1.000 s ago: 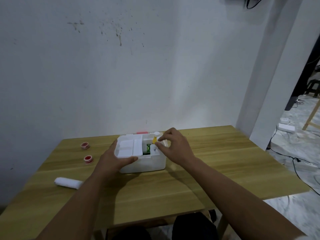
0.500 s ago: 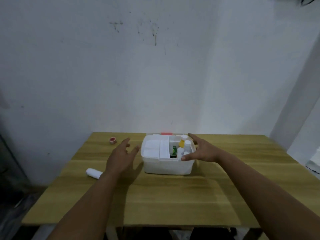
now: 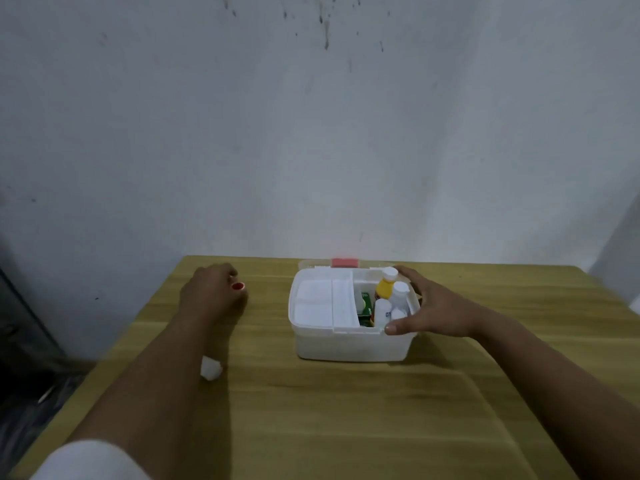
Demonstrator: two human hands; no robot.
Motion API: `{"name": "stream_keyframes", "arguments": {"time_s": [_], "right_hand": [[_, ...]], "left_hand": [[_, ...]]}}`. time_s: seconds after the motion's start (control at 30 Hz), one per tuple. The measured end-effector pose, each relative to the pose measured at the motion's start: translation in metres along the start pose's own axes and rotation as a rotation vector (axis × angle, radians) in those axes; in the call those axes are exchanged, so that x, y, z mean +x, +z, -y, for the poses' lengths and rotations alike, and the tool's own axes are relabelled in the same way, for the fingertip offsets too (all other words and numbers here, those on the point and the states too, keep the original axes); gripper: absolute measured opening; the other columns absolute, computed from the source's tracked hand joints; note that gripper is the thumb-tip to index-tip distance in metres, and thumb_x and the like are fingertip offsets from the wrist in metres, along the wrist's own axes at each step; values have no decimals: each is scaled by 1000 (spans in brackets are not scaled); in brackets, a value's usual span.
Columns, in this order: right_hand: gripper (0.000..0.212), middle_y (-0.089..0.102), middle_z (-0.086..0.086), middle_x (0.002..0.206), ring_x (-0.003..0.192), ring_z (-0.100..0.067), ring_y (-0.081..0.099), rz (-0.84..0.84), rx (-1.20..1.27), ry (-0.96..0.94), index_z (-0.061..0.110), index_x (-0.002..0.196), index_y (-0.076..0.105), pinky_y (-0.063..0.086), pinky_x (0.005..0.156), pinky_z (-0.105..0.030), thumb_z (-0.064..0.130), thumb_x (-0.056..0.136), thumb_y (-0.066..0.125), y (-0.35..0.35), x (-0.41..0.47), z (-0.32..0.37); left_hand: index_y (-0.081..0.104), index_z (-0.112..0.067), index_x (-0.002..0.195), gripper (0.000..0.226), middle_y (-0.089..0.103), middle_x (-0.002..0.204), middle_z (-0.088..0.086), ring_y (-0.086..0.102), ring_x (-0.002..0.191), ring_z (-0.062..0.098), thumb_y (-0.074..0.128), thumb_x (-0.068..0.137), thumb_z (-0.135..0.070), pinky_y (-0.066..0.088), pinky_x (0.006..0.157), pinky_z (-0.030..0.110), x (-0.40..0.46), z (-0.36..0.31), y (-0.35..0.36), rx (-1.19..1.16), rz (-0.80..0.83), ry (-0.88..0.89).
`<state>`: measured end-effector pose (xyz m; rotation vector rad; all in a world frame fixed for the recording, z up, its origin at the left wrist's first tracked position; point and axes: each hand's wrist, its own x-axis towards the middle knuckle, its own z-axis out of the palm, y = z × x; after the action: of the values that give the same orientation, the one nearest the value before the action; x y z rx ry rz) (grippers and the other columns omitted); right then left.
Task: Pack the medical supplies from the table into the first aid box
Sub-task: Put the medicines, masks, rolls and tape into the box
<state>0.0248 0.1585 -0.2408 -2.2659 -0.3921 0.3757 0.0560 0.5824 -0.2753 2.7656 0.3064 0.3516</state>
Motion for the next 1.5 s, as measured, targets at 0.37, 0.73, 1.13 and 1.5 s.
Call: {"name": "stream_keyframes", "arguments": {"time_s": [0.37,0.73,1.13,1.5], "right_hand": [[128,51,27,136,121,-1,56,-14,-4,14,42,159,15,46,89,-15,55,59,94,1,3,-6],[128,49,12,148,128,-13,51,-53,-22,29,37,160,19,46,100,-31,60,57,93,4,-4,5],[118,51,10,143,120,-16,56,-78,-8,78,36,158,24,58,72,-29,52,64,93,3,-14,17],[143,49,6,149,123,-23,57,-76,-9,119,41,159,19,61,71,-35,74,41,91,4,-13,17]], "left_hand": [[70,-17,130,55,69,123,10,66,104,28,77,85,-48,53,80,37,26,3,21,22,72,13],[72,-16,112,48,70,114,8,60,92,16,89,75,-40,50,74,33,-34,-27,-12,-236,106,49],[73,-21,119,54,66,116,-4,59,92,5,87,74,-47,49,73,27,-106,-134,-44,-242,181,321],[70,-33,114,63,63,116,-17,63,109,4,79,66,-73,52,94,38,-104,-132,-50,-168,214,273]]}}
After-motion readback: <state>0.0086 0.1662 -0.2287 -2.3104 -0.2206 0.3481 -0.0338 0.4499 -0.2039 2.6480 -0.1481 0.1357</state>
